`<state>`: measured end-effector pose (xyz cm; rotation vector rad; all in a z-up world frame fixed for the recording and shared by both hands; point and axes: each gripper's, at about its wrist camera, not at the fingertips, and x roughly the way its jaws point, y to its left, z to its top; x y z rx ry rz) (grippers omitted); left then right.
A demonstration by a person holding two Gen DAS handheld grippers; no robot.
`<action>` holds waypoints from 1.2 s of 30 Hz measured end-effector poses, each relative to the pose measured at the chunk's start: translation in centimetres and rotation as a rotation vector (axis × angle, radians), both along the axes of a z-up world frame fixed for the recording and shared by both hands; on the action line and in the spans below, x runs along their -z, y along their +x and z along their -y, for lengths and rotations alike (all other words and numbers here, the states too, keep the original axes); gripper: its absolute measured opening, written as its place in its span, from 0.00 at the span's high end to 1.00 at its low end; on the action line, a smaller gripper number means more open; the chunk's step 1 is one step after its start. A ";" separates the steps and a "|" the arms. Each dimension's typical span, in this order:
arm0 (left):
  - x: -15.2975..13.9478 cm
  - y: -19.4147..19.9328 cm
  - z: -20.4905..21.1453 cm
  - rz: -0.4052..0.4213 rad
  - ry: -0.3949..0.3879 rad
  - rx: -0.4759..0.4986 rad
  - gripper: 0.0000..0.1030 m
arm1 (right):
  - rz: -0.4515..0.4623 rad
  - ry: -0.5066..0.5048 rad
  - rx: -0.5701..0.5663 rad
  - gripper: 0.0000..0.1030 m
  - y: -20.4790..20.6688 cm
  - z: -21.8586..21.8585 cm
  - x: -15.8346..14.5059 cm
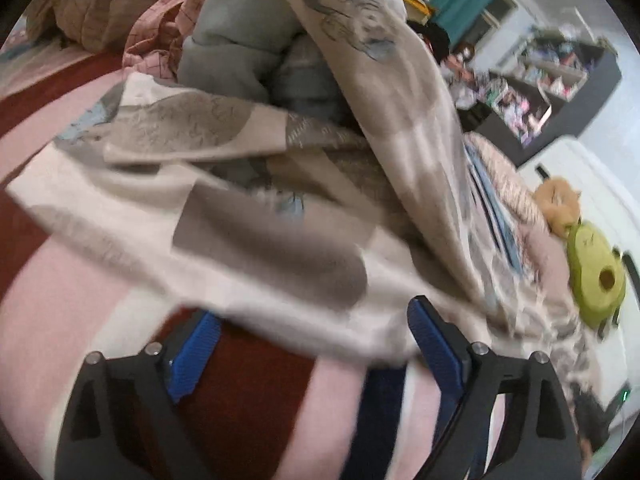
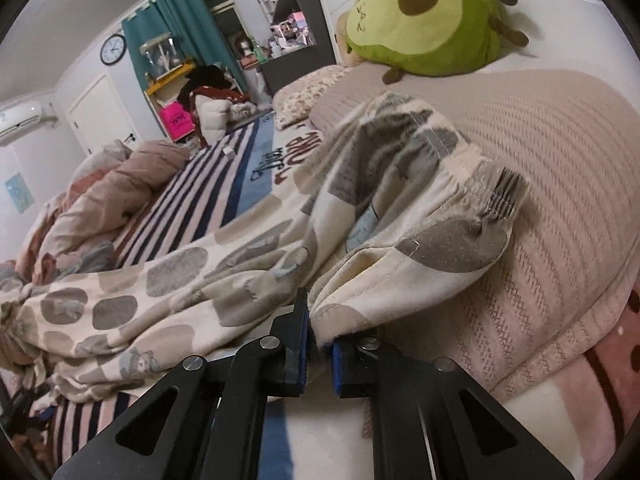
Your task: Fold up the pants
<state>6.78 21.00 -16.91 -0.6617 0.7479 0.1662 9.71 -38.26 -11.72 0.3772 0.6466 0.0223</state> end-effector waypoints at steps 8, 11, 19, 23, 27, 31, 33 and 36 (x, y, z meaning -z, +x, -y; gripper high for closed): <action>-0.5 1.7 -2.4 -0.002 0.050 -0.087 0.95 | 0.041 -0.009 0.033 0.98 -1.4 1.4 -2.0; -1.8 0.4 -2.1 0.025 0.109 -0.077 0.96 | 0.040 -0.018 0.027 0.98 -2.0 1.7 -2.6; -7.2 -0.9 -0.6 0.055 0.284 -0.002 0.96 | 0.072 -0.030 -0.020 0.98 -3.3 1.8 -5.4; -8.8 -0.4 -0.4 0.063 0.314 0.048 0.96 | 0.071 -0.041 -0.063 0.98 -1.7 1.7 -6.7; -11.9 1.3 -0.2 0.084 0.352 0.071 0.95 | 0.071 -0.077 -0.122 0.98 1.8 0.9 -8.5; -14.8 4.4 -0.2 0.114 0.387 0.086 0.94 | 0.067 -0.122 -0.160 0.98 6.0 0.3 -10.0; -15.4 6.4 -0.2 0.099 0.416 0.080 0.94 | 0.065 -0.156 -0.166 0.98 8.5 0.1 -10.4; -15.3 10.1 -0.7 0.085 0.428 0.065 0.93 | 0.046 -0.199 -0.165 0.98 12.1 0.1 -10.0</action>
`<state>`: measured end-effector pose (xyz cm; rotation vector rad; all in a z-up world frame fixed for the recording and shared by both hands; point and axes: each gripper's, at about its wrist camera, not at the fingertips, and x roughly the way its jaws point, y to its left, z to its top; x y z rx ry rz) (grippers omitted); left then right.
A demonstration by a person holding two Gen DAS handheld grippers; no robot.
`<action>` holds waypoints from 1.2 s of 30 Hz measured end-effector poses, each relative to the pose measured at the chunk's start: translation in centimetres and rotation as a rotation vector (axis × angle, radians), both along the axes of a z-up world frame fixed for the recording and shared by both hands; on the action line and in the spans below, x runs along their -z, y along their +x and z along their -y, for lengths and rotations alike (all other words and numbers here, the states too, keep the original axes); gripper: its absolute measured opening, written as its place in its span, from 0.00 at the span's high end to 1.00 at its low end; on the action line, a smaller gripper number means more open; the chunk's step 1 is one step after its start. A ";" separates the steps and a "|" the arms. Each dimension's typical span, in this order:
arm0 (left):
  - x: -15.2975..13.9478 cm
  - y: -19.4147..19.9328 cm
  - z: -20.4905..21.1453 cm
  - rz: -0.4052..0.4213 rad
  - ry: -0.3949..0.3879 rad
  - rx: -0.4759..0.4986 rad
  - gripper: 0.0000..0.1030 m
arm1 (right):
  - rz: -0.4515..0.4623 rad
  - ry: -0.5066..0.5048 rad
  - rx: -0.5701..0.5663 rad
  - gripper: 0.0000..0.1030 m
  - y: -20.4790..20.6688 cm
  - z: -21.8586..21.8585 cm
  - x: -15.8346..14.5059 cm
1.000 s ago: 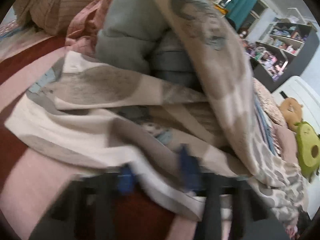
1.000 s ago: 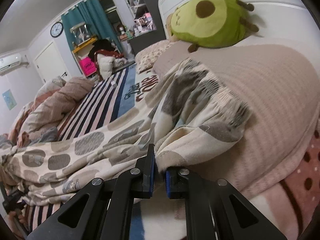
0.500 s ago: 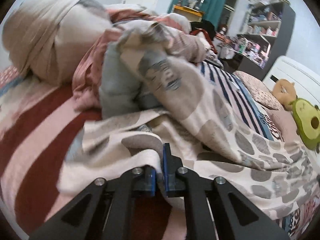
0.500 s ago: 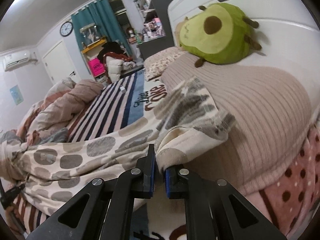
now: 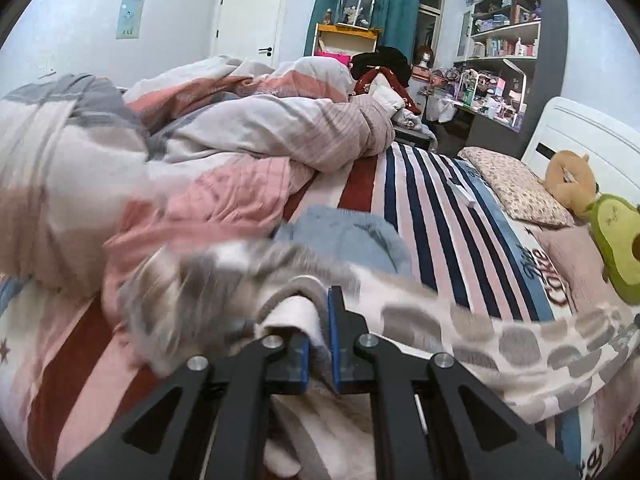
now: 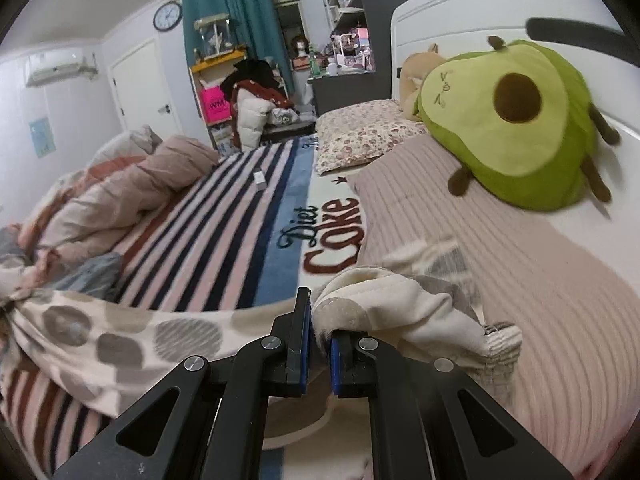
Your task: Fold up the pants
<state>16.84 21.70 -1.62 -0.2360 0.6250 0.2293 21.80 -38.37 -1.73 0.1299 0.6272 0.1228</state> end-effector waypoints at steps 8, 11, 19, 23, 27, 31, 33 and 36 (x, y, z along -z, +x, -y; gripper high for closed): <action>2.0 7.7 1.3 -0.037 0.022 0.056 0.22 | -0.084 -0.084 -0.012 0.70 7.7 -0.2 4.2; 1.7 8.0 3.4 -0.018 0.077 0.108 0.10 | -0.130 -0.112 -0.043 0.34 8.9 -0.7 5.7; -2.3 2.7 3.8 0.070 0.040 0.189 0.10 | -0.105 -0.211 -0.008 0.25 4.3 1.2 3.6; -1.8 -0.7 3.6 0.065 0.070 0.166 0.10 | -0.132 -0.261 0.086 0.21 1.5 3.8 3.8; -0.7 -2.6 3.2 0.065 0.166 0.103 0.07 | -0.172 -0.218 0.137 0.21 0.1 6.4 5.1; -0.8 -1.6 1.4 0.049 0.220 0.027 0.02 | -0.161 -0.096 0.097 0.21 0.7 7.5 5.6; -0.9 -2.0 0.7 0.047 0.147 0.036 0.02 | -0.161 -0.097 0.088 0.21 1.6 7.2 5.9; 0.0 -3.2 0.9 0.036 0.095 0.074 0.02 | -0.167 -0.123 0.075 0.19 2.8 6.2 6.7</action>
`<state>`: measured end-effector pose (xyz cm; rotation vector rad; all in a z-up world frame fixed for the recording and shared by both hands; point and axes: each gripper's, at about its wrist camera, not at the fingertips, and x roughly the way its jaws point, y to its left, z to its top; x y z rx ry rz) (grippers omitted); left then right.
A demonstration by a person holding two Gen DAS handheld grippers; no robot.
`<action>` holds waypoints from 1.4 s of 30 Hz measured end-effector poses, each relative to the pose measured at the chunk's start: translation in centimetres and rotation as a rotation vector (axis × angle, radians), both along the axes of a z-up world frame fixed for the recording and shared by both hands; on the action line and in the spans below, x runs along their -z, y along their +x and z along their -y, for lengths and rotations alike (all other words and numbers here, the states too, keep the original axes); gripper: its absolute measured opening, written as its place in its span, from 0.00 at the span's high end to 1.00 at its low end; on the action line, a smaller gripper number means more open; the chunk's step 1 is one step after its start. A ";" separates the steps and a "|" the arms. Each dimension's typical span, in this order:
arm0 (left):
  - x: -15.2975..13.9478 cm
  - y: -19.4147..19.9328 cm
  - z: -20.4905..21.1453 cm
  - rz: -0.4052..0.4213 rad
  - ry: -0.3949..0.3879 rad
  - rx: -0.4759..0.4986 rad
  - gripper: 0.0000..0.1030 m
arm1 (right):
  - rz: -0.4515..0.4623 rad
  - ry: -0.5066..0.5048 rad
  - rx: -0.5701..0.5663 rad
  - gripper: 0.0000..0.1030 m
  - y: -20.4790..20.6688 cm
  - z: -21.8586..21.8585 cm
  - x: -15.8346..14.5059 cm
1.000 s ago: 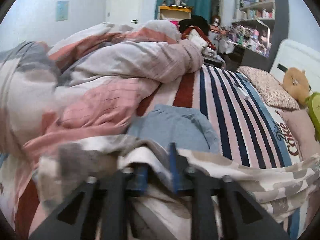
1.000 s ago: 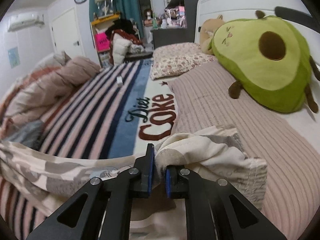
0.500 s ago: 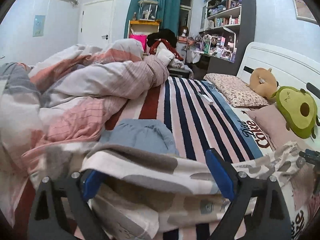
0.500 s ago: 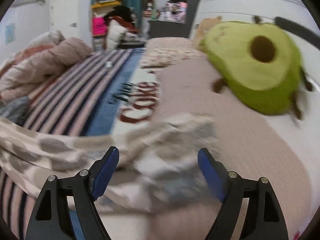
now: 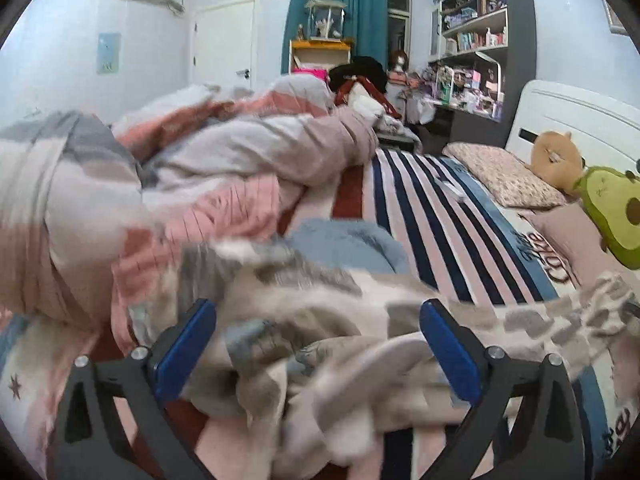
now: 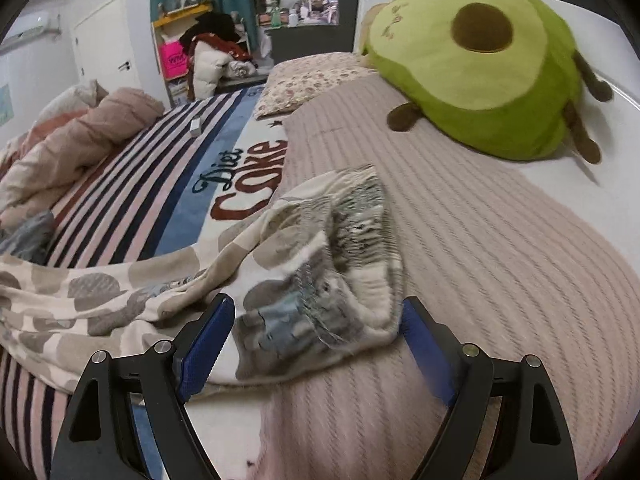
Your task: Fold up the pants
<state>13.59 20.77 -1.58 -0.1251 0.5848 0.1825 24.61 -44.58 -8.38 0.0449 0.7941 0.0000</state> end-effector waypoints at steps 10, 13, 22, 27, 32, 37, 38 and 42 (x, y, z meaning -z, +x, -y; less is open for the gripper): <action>9.6 -3.0 1.5 -0.173 -0.407 0.104 0.02 | 0.005 -0.082 -0.018 0.21 1.0 -2.2 0.8; 11.5 -1.4 2.1 -0.171 -0.522 0.139 0.02 | 0.008 -0.052 -0.017 0.24 1.3 -2.1 1.0; 12.1 2.2 2.6 -0.104 -0.566 0.027 0.18 | 0.050 -0.103 0.011 0.74 1.7 -3.3 1.3; 11.8 1.6 2.1 -0.117 -0.526 -0.015 0.48 | 0.127 -0.109 0.048 0.77 -0.2 -2.5 -0.4; 11.2 1.0 1.9 -0.109 -0.537 -0.003 0.51 | 0.139 -0.118 0.089 0.78 -3.1 -0.7 -2.3; 10.7 2.0 3.0 -0.153 -0.536 0.037 0.34 | 0.122 -0.096 0.076 0.78 -4.9 0.6 -3.1; 10.4 2.1 3.2 -0.152 -0.531 0.048 0.34 | 0.119 -0.099 0.069 0.78 -4.8 0.4 -3.1; 8.6 1.5 3.7 -0.111 -0.471 0.079 0.54 | 0.114 -0.126 0.057 0.78 -4.2 -0.1 -2.9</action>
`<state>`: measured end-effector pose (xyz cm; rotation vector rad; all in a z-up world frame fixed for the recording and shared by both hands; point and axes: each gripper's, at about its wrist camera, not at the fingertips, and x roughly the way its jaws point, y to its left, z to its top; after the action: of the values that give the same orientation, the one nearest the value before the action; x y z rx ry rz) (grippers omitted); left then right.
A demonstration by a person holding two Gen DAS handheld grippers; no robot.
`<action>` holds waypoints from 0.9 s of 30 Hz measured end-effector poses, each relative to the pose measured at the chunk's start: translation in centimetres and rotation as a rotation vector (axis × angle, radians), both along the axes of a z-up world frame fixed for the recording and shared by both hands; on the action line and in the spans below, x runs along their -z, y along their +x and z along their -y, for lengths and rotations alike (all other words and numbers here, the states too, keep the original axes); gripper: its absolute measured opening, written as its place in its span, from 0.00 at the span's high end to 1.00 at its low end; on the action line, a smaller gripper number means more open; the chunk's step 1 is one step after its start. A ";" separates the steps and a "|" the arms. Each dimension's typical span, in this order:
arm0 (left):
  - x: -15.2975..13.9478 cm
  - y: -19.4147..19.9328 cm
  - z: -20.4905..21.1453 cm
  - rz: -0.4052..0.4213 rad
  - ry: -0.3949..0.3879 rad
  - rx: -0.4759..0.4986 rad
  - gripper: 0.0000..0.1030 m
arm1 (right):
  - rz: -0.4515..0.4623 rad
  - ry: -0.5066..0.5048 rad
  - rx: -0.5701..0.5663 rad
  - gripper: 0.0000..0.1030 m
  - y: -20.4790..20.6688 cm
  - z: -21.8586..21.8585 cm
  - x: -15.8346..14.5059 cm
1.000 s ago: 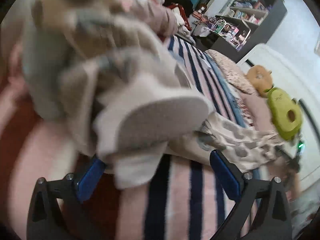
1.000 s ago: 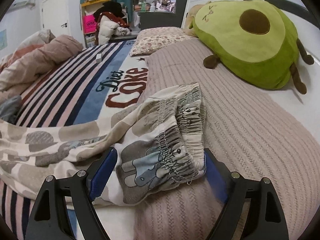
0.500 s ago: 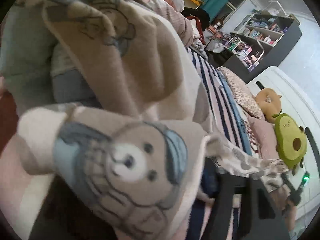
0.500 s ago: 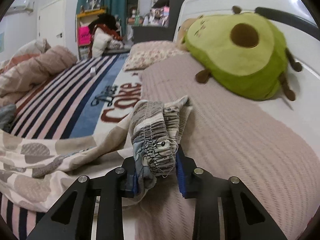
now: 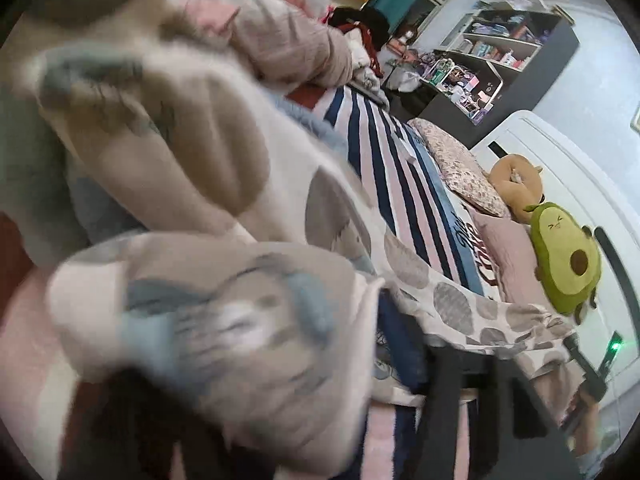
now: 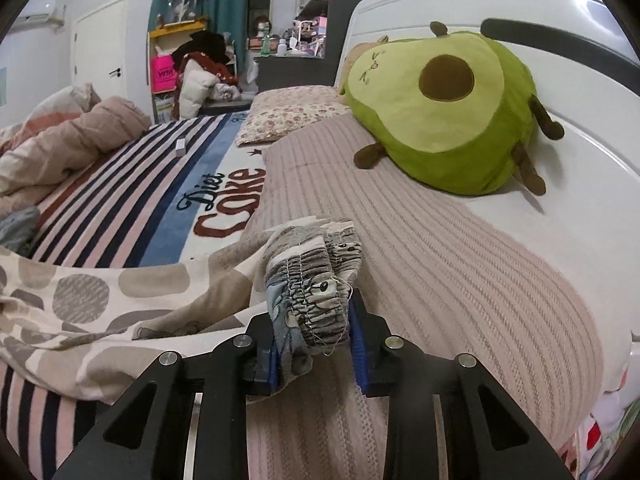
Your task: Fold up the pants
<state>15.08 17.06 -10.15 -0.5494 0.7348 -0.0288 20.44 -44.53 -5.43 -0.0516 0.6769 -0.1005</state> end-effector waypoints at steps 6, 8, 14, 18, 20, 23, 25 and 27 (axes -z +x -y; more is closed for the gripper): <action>-0.6 0.4 -1.8 0.014 0.009 -0.080 0.54 | 0.017 0.012 0.045 0.79 -1.3 1.1 -0.3; -0.8 0.3 -2.0 0.023 0.045 -0.108 0.52 | 0.027 0.009 0.063 0.79 -1.8 1.6 -0.6; -2.4 -1.3 -2.7 0.079 0.228 -0.241 0.18 | 0.043 -0.017 0.120 0.79 -4.1 3.3 -1.7; -2.4 -0.1 -3.9 0.029 0.212 -0.213 0.18 | 0.022 0.007 0.128 0.79 -4.8 4.4 -1.9; -1.9 0.7 -3.9 -0.004 0.274 -0.239 0.18 | 0.019 -0.004 0.121 0.79 -4.6 4.0 -1.7; -0.6 1.8 -3.4 -0.042 0.278 -0.214 0.13 | 0.030 -0.035 0.109 0.79 -4.4 3.3 -1.7; 0.0 2.1 -3.1 -0.048 0.250 -0.201 0.13 | 0.020 -0.030 0.107 0.79 -4.2 3.4 -1.5; 0.0 1.9 -2.4 -0.030 0.263 -0.191 0.17 | 0.012 -0.029 0.109 0.79 -4.2 3.4 -1.4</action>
<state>17.01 19.48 -10.18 -0.3671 0.6998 0.2510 16.28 -47.96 -4.06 -0.0421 0.6662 -0.2149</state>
